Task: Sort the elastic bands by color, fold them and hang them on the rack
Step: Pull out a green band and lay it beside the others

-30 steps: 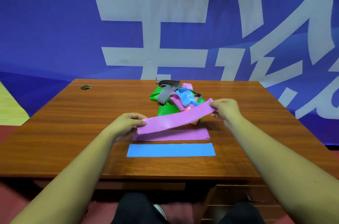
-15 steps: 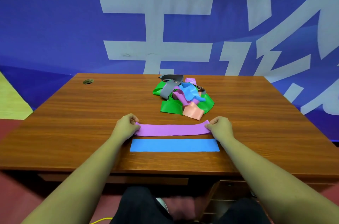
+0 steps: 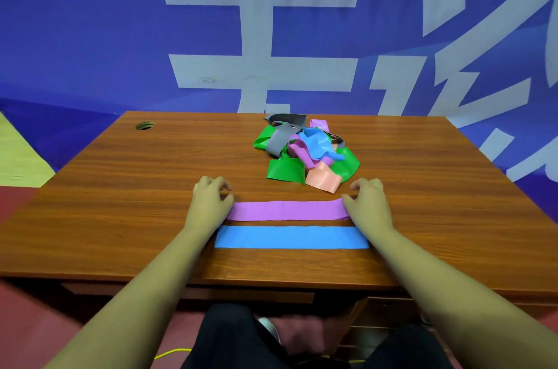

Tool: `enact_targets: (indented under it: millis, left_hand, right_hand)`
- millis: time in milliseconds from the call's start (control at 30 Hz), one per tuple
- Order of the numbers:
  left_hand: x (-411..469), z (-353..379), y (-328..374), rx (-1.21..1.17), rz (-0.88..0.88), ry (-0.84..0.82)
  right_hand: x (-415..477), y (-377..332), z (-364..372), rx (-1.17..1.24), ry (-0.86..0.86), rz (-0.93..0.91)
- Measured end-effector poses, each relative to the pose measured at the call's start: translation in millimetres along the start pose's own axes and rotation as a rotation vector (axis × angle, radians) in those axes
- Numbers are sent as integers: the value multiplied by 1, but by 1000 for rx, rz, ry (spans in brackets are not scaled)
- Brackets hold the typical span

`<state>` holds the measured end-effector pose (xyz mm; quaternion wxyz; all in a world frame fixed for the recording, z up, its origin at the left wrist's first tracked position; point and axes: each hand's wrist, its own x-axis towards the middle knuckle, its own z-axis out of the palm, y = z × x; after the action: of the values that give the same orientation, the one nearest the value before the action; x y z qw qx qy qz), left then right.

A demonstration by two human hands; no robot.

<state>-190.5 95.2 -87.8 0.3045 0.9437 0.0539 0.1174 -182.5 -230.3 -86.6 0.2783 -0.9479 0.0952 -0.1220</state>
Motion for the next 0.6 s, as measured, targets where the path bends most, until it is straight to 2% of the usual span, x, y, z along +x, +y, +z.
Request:
enact_targets:
  millis: [133, 267, 333, 467, 600]
  left_hand:
    - [26, 4, 32, -48, 114, -19]
    - [55, 22, 62, -73, 159, -85]
    - [69, 34, 67, -74, 119, -108]
    - [90, 59, 61, -69, -128, -148]
    - [98, 79, 53, -4, -93, -187]
  right_hand:
    - [21, -38, -2, 117, -57, -138]
    - [39, -79, 16, 196, -201, -153]
    - [47, -88, 29, 162, -227, -142]
    - [60, -87, 49, 67, -190, -77]
    - [65, -79, 61, 84, -128, -35]
